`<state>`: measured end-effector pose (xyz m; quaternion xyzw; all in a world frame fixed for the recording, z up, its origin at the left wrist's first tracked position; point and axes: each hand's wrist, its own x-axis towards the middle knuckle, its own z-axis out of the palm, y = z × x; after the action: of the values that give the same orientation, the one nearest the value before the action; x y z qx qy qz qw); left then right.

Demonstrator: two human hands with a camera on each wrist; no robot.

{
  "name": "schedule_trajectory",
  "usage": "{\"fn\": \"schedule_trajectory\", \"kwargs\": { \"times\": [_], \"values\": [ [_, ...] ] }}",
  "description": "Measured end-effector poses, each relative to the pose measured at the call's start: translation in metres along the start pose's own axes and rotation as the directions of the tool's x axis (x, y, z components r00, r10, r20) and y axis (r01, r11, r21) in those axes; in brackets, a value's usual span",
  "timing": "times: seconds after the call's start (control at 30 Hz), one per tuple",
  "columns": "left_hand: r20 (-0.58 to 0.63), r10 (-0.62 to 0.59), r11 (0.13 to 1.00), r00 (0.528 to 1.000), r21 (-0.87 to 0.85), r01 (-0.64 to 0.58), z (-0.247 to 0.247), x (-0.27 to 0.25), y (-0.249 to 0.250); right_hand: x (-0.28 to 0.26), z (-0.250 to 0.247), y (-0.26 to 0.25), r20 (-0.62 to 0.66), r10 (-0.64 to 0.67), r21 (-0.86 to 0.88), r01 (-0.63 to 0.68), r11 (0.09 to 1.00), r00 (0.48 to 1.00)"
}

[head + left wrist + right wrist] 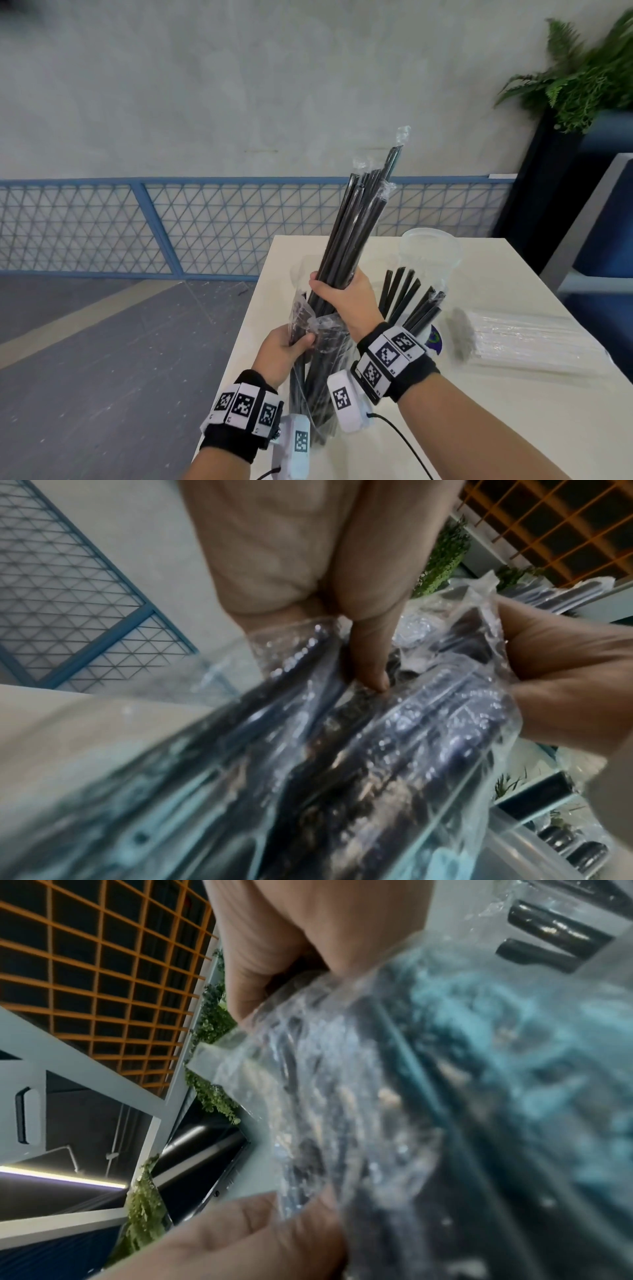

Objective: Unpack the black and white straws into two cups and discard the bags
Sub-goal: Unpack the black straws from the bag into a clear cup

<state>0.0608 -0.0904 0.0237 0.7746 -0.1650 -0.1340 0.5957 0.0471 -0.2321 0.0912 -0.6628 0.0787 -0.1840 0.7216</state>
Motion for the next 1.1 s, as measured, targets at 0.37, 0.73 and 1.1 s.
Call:
{"fn": "schedule_trajectory", "kwargs": {
  "times": [0.37,0.73,1.1],
  "values": [
    [0.053,-0.041,0.995,0.998,0.09,0.036,-0.001,-0.001,0.004,0.011,0.003,0.007,-0.101,0.042,0.121,-0.03,0.992,0.994],
    [-0.017,-0.036,0.998,0.999,0.041,0.037,-0.002,-0.001,-0.002,0.013,0.002,0.004,-0.057,0.008,0.109,-0.002,0.994,0.998],
    [0.048,-0.025,0.999,0.999,-0.023,0.026,0.012,-0.005,0.008,0.012,0.004,0.012,-0.047,0.109,0.107,-0.103,0.989,0.993]
  ]
}}
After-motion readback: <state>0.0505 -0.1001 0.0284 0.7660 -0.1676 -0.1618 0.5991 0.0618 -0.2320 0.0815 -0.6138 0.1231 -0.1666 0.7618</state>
